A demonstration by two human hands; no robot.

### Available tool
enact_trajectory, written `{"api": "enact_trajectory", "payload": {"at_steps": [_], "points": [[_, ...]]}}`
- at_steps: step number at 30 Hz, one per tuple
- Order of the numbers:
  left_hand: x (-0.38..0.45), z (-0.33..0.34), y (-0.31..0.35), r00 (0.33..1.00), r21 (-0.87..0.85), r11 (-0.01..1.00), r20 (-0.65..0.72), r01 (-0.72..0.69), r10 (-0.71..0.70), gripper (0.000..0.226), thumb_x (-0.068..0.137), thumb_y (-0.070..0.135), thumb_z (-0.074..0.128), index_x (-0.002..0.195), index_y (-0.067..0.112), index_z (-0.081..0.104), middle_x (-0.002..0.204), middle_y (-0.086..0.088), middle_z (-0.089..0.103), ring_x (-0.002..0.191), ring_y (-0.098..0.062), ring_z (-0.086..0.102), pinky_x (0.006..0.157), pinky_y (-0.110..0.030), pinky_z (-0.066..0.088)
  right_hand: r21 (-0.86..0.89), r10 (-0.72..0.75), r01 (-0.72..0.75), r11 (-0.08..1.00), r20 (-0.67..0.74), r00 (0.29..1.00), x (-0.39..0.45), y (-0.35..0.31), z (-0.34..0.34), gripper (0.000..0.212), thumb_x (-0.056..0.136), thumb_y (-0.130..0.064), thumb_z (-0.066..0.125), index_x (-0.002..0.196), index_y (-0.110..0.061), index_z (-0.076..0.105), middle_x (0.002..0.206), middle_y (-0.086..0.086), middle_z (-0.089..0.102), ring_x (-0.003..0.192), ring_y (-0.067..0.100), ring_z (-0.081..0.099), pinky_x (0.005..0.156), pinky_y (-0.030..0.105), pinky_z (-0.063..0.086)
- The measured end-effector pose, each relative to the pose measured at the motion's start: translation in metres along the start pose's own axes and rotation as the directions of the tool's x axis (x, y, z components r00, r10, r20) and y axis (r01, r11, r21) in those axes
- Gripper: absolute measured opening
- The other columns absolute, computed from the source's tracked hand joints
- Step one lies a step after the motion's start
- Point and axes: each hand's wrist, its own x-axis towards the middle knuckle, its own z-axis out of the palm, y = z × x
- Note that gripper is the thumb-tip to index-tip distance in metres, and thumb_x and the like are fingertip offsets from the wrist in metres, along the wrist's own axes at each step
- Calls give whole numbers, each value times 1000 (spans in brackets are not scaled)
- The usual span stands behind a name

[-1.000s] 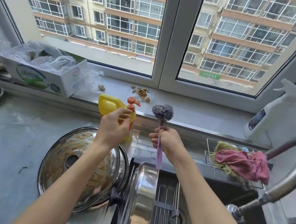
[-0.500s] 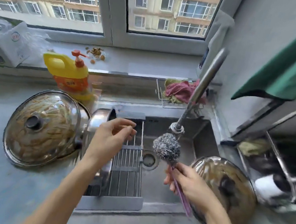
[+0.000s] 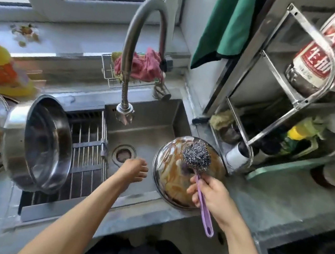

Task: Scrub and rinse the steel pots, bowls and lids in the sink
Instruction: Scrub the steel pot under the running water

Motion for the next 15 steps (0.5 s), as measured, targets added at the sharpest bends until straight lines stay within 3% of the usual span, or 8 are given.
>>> {"api": "enact_trajectory", "payload": {"at_steps": [2,4,6,9,11,15], "points": [[8,17,-5,997,-78,995,45,62,-58,27,101,18,42,83,11,61,79,-8,65,70,-21,59,71,-31,48,14,-3,4,1000,-16,1000,1,1,-9,22,106,-8,38,98,-2,58,68,3,65,54,14,51,51,25,40],[4,30,-5,989,-198,975,125,98,-74,30,98,12,41,72,11,57,66,-6,62,60,-20,57,66,-32,48,19,-8,9,1000,-27,1000,3,2,-16,23,106,-9,38,96,-4,58,67,3,65,54,13,51,50,24,40],[-2,38,-3,991,-316,945,126,80,-41,27,94,2,40,75,5,59,64,-8,64,61,-21,59,64,-33,49,32,-17,18,999,-38,999,6,2,-20,23,106,-9,37,95,-5,57,66,3,65,51,12,49,48,23,39],[-7,27,7,995,-446,890,-20,-93,94,20,91,-5,39,87,0,57,81,-14,64,77,-28,62,71,-36,55,84,-32,38,996,-74,997,12,0,-23,23,106,-8,36,96,-4,56,67,5,63,49,11,48,45,22,37],[-8,9,18,976,-424,878,-103,-220,194,17,94,0,40,91,5,56,84,-15,57,82,-29,55,73,-38,50,129,-51,62,990,-94,994,16,-1,-26,22,106,-9,37,97,-4,57,69,6,62,50,12,48,45,22,38],[-17,-26,37,939,-290,906,-248,-307,239,29,95,2,41,70,15,48,66,-7,45,60,-19,47,58,-32,40,208,-93,115,971,-115,989,25,1,-23,20,106,-13,39,102,-8,58,69,4,54,48,13,49,42,25,39]]}}
